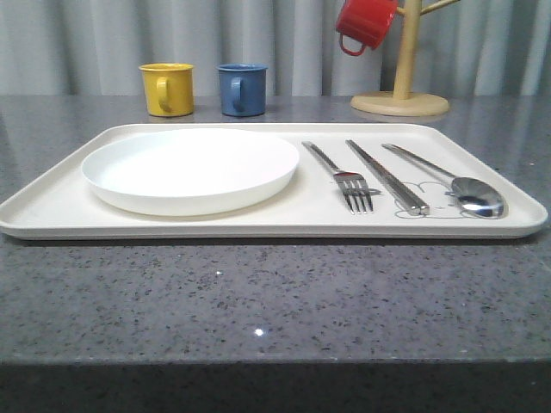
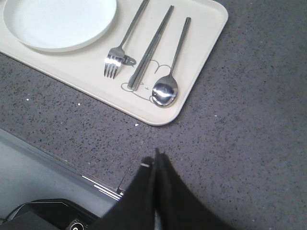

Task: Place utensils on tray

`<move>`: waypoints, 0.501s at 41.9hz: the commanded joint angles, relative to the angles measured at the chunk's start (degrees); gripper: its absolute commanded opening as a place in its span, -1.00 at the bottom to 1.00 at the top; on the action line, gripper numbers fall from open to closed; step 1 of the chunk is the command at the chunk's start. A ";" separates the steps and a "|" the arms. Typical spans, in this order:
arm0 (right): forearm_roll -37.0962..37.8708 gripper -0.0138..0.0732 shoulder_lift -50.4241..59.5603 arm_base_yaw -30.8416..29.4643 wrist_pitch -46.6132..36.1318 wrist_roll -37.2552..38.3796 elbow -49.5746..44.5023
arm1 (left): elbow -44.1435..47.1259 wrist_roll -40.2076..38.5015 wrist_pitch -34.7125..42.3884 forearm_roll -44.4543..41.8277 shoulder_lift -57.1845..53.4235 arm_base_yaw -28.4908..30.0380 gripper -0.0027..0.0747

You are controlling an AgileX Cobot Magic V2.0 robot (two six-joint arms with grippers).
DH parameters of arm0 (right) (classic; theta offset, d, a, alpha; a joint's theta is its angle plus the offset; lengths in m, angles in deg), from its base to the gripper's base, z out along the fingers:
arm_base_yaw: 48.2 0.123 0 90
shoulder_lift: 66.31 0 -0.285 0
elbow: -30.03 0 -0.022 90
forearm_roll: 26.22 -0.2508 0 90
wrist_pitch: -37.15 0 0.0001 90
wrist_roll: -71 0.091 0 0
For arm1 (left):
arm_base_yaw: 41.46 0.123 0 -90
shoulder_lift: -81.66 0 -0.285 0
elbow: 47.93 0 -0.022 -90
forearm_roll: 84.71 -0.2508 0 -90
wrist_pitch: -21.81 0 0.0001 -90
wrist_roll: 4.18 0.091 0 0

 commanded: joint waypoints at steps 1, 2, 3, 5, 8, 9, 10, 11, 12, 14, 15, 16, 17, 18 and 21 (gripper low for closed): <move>0.20 -0.84 -0.13 -0.02 -3.42 0.01 1.28 | 5.43 -0.28 11.73 1.33 -4.22 2.16 -0.98; 0.20 -0.84 -0.13 -0.02 -3.42 0.01 1.28 | 6.99 -0.28 13.31 1.33 -5.18 2.46 -0.98; 0.20 -0.84 -0.13 -0.02 -3.42 0.01 1.28 | 8.78 -0.28 15.17 1.33 -5.98 2.68 -0.98; 0.20 -0.84 -0.13 -0.02 -3.40 0.01 1.28 | 11.64 -0.28 18.59 1.77 -5.84 2.72 -0.98; 0.20 -0.84 -0.13 -0.02 -3.22 0.01 1.28 | 12.80 -0.28 18.11 1.76 -5.95 2.72 -0.98; 0.20 -0.84 -0.13 -0.02 -3.22 0.01 1.28 | 12.79 -0.28 17.96 1.76 -5.95 2.72 -0.98; 0.20 -0.84 -0.13 -0.02 -3.22 0.01 1.28 | 12.79 -0.28 17.85 1.76 -5.95 2.72 -0.98; 0.20 -0.84 -0.13 -0.02 -3.22 0.01 1.28 | 12.79 -0.28 17.82 1.76 -5.95 2.72 -0.98; 0.20 -0.84 -0.13 -0.02 -3.22 0.01 1.28 | 12.79 -0.28 17.82 1.76 -5.95 2.72 -0.98; 0.20 -0.84 -0.13 -0.02 -3.16 0.01 1.28 | 12.79 -0.28 18.05 1.76 -5.95 2.72 -0.98; 0.20 -0.84 -0.13 -0.02 -3.16 0.01 1.28 | 12.79 -0.28 18.05 1.76 -5.95 2.72 -0.98; 0.20 -0.84 -0.13 -0.02 -3.22 0.01 1.28 | 12.79 -0.28 18.05 1.76 -5.95 2.72 -0.98; 0.20 -0.84 -0.13 -0.02 -3.22 0.01 1.28 | 12.79 -0.28 18.05 1.76 -5.95 2.72 -0.98; 0.20 -0.84 -0.13 -0.02 -3.22 0.01 1.28 | 12.79 -0.28 18.05 1.76 -5.95 2.72 -0.98; 0.20 -0.84 -0.13 -0.02 -3.22 0.01 1.28 | 12.79 -0.28 18.05 1.76 -5.83 2.72 -0.98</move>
